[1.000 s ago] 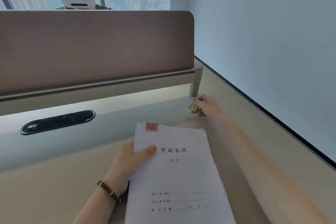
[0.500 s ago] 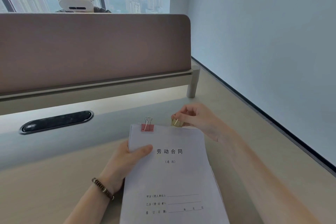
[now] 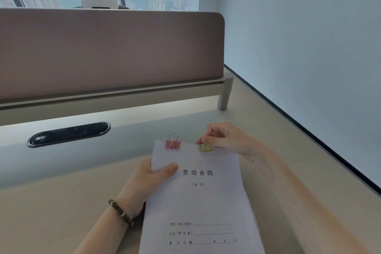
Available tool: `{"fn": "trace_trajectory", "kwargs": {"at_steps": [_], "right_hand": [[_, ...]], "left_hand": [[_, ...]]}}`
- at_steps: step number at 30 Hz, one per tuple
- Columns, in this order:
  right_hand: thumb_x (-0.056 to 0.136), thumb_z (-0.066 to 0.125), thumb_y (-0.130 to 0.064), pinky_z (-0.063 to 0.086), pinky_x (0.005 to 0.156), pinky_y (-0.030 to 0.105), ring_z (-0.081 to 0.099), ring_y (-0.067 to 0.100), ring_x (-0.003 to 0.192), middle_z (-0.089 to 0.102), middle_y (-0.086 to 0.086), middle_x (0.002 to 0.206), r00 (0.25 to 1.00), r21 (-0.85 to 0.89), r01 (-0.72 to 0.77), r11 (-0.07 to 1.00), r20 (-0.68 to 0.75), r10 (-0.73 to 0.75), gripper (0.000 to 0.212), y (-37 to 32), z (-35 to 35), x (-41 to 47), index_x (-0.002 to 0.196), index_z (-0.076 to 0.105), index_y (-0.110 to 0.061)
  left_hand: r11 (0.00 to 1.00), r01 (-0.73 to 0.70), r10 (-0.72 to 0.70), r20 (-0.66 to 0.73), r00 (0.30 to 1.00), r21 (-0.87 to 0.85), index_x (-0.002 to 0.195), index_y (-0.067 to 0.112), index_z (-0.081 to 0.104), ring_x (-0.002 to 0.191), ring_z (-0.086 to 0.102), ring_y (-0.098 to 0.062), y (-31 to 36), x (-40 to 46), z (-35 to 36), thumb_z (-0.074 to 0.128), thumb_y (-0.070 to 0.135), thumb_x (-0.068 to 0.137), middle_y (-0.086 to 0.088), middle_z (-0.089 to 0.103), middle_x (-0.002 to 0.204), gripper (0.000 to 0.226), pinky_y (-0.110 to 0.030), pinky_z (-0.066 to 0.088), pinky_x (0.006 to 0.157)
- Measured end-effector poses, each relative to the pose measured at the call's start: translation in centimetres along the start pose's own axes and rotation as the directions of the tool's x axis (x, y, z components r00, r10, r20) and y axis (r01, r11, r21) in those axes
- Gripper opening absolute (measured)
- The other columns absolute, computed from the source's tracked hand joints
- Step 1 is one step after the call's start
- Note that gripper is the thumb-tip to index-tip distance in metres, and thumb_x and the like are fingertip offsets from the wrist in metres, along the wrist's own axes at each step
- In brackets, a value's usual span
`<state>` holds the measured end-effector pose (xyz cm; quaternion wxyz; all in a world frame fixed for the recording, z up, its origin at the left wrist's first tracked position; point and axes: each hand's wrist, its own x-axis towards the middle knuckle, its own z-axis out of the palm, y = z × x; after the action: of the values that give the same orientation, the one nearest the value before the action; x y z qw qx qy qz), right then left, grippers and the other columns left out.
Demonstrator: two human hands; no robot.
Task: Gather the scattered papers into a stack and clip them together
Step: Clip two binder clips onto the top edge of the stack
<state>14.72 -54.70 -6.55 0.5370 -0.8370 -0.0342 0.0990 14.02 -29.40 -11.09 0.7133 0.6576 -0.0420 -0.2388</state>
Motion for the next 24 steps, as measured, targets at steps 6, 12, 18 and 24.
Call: {"fn": "trace_trajectory", "kwargs": {"at_steps": [6, 12, 18, 24], "right_hand": [[0.089, 0.076, -0.025, 0.047, 0.090, 0.038, 0.069, 0.035, 0.099, 0.073, 0.022, 0.107, 1.000, -0.039, -0.012, 0.999, -0.026, 0.011, 0.016, 0.2, -0.7, -0.3, 0.076, 0.072, -0.016], [0.091, 0.073, -0.010, 0.053, 0.093, 0.025, 0.072, 0.008, 0.097, 0.079, 0.004, 0.105, 0.999, 0.046, -0.029, 0.999, -0.013, 0.029, 0.011, 0.9, -1.1, -0.3, 0.082, 0.072, -0.004], [0.087, 0.075, -0.005, 0.055, 0.088, 0.020, 0.073, 0.012, 0.098, 0.079, 0.005, 0.102, 0.996, 0.193, 0.006, 0.981, -0.086, 0.011, 0.009, 1.5, -1.0, 0.0, 0.086, 0.075, 0.004], [0.086, 0.077, -0.006, 0.048, 0.089, 0.033, 0.069, 0.010, 0.092, 0.079, 0.006, 0.103, 0.992, 0.076, 0.039, 0.996, -0.123, -0.030, 0.016, 1.5, -0.7, 0.2, 0.084, 0.075, 0.009]], "left_hand": [[1.000, -0.007, 0.007, -0.007, 1.000, 0.008, 0.100, 0.000, 0.073, 0.079, 0.075, -0.030, -0.1, 0.1, 0.1, 0.067, 0.008, 0.088, -0.019, 0.077, 0.096, 0.015, -0.038, 0.062, 0.070], [1.000, 0.000, 0.000, -0.001, 1.000, 0.002, 0.102, -0.001, 0.072, 0.082, 0.075, -0.032, -0.2, 0.3, 0.0, 0.068, 0.008, 0.087, -0.019, 0.077, 0.098, 0.018, -0.039, 0.062, 0.072], [1.000, -0.003, 0.003, -0.001, 1.000, 0.000, 0.102, -0.002, 0.072, 0.082, 0.075, -0.034, -0.1, 0.2, 0.1, 0.068, 0.008, 0.087, -0.020, 0.077, 0.097, 0.018, -0.040, 0.062, 0.072], [1.000, -0.008, 0.008, -0.004, 1.000, 0.005, 0.103, -0.001, 0.072, 0.087, 0.074, -0.037, -0.2, 0.3, 0.0, 0.069, 0.008, 0.087, -0.019, 0.077, 0.098, 0.019, -0.044, 0.061, 0.077]]}}
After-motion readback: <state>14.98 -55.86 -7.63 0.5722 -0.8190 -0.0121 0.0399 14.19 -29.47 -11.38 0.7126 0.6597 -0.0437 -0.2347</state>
